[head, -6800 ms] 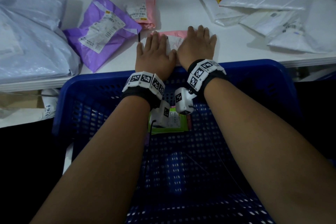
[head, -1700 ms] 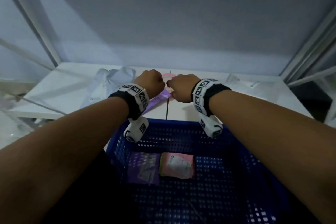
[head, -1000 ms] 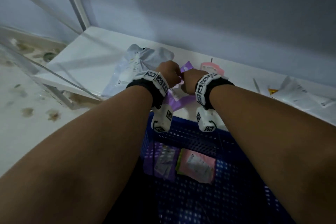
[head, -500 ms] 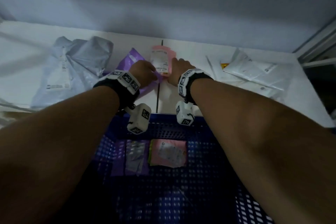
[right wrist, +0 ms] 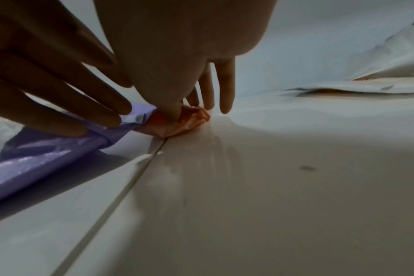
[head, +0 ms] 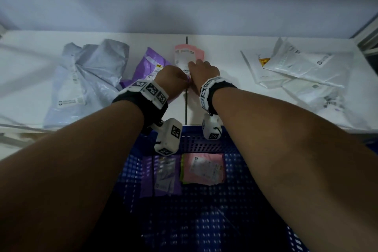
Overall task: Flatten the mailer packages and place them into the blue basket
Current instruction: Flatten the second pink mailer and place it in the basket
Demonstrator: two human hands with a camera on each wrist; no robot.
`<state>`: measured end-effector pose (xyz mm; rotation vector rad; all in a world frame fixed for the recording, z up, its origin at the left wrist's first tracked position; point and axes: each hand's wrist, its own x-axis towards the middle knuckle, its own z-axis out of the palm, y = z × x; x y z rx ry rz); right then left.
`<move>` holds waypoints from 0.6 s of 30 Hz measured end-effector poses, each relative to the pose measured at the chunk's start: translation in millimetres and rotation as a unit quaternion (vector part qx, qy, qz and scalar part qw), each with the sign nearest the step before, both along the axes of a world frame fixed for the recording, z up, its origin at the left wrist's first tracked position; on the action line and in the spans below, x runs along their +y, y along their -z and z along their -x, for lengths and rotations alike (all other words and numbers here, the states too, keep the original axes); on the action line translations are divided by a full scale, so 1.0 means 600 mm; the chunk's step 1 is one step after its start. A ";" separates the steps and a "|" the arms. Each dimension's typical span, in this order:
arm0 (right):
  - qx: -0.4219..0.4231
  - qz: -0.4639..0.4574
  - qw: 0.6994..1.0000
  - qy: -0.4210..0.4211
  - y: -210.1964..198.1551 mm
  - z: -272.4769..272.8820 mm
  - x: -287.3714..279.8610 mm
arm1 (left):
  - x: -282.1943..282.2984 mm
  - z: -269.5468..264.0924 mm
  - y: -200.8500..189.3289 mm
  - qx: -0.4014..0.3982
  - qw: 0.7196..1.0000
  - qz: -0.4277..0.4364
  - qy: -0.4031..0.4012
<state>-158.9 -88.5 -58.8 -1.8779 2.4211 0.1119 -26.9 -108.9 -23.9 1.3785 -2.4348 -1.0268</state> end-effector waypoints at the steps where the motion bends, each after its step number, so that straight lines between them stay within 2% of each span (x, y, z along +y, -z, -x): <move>1: 0.008 0.003 1.000 0.001 -0.002 0.000 0.000 | -0.001 0.002 0.001 -0.008 1.000 -0.001 0.007; 5: 0.036 0.011 0.999 0.012 -0.010 0.014 0.011 | -0.003 0.006 0.002 -0.016 1.000 -0.013 0.013; 9: 0.000 0.013 0.997 0.075 -0.018 0.056 0.038 | 0.001 0.013 0.002 -0.025 0.999 -0.009 0.023; 12: -0.016 0.023 0.996 0.087 -0.026 0.089 0.067 | 0.007 0.016 0.000 -0.015 0.999 -0.029 0.023; 16: -0.037 -0.007 0.998 0.057 -0.045 0.117 0.114 | 0.025 0.017 -0.005 -0.023 0.998 -0.032 0.040; 18: -0.034 -0.058 0.996 0.059 -0.049 0.119 0.138 | 0.035 0.017 -0.004 -0.028 0.998 -0.040 0.045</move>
